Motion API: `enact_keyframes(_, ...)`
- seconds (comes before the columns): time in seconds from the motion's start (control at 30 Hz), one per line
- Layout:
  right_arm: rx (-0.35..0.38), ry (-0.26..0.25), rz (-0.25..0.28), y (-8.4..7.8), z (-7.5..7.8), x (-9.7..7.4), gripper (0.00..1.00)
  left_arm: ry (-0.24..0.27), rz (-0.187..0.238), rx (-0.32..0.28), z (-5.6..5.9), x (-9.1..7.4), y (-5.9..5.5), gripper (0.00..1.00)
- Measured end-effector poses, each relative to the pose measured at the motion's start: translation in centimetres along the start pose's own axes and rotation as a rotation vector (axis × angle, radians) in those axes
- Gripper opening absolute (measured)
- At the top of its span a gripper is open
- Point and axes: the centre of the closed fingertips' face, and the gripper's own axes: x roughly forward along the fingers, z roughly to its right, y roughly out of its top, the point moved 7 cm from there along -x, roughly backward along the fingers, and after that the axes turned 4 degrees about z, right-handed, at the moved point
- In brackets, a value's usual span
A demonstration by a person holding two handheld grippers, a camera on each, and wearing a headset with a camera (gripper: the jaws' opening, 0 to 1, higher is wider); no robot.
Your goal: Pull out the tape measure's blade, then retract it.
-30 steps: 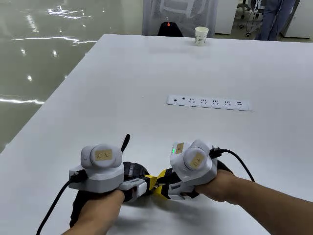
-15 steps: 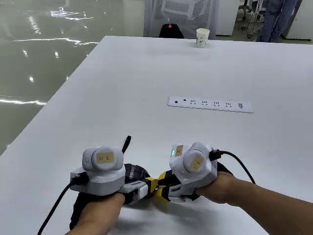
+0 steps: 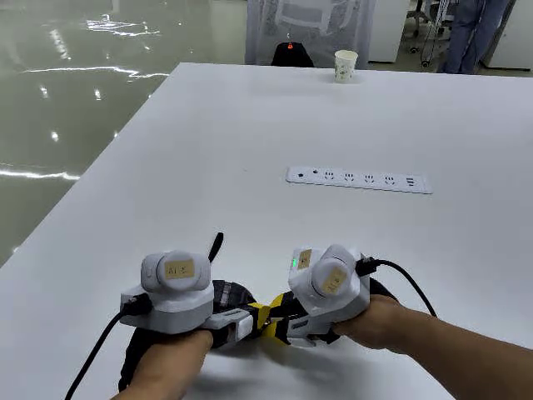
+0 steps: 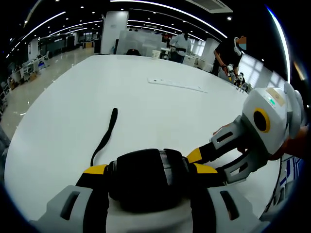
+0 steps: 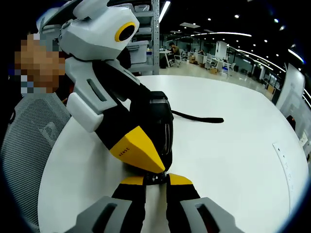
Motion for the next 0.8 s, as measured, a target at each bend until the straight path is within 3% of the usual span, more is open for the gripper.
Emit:
enact_keyframes(0.4, 0.025, -0.023, 0.015, -0.1, -0.4, -1.3, 0.14, -0.006, 0.006, 0.005, -0.4, -0.6, 0.2, 0.67)
enact_keyframes(0.8, 0.056, -0.059, 0.041, -0.8, -1.3, -3.5, 0.2, -0.044, 0.026, 0.08, -0.7, -2.2, 0.4, 0.7)
